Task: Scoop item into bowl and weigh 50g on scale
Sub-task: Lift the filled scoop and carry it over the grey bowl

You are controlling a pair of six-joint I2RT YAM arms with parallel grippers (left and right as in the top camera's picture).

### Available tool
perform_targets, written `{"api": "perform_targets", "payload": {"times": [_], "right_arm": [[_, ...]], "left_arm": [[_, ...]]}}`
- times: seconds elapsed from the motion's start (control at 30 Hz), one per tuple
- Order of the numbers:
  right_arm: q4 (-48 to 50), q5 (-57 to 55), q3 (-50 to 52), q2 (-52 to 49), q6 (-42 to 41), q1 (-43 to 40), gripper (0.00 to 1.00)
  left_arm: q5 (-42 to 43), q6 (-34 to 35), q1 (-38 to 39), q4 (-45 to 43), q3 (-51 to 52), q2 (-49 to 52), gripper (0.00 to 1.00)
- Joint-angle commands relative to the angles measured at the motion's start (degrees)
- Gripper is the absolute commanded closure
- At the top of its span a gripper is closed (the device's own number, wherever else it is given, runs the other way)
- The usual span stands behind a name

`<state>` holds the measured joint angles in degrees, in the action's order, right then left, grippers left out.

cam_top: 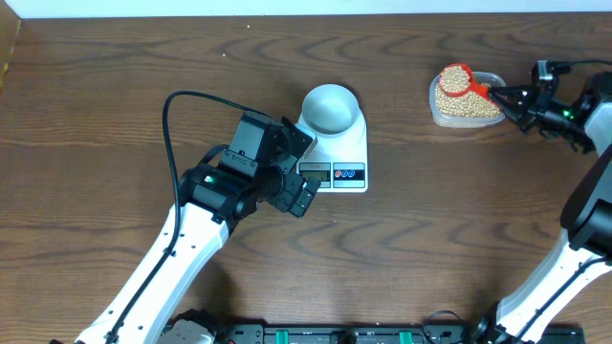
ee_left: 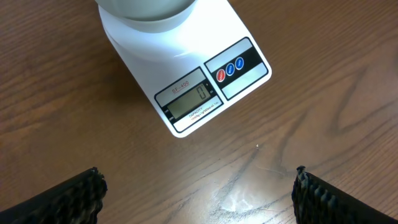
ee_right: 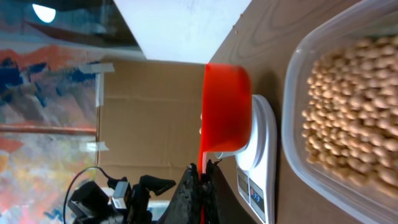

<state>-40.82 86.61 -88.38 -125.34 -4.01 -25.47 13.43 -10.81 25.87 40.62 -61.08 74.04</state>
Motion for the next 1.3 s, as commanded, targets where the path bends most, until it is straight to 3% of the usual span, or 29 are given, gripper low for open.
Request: {"api": "perform_targets", "payload": {"times": [0.0, 0.43, 0.87, 1.27], "right_arm": [[0.8, 2.9, 0.0, -0.5, -1.8, 2.4, 0.99], [5.7, 2.9, 0.0, -0.5, -7.2, 12.0, 0.99], [19.1, 2.8, 0.0, -0.5, -19.2, 22.4, 0.99], [21.9, -10.1, 0.0, -0.5, -19.4, 28.6, 0.99]], "left_arm": [[0.5, -1.0, -0.3, 0.0, -0.1, 0.1, 0.02], [0.5, -1.0, -0.3, 0.0, -0.1, 0.1, 0.02], [0.5, -1.0, -0.3, 0.0, -0.1, 0.1, 0.02], [0.5, -1.0, -0.3, 0.0, -0.1, 0.1, 0.02]]}}
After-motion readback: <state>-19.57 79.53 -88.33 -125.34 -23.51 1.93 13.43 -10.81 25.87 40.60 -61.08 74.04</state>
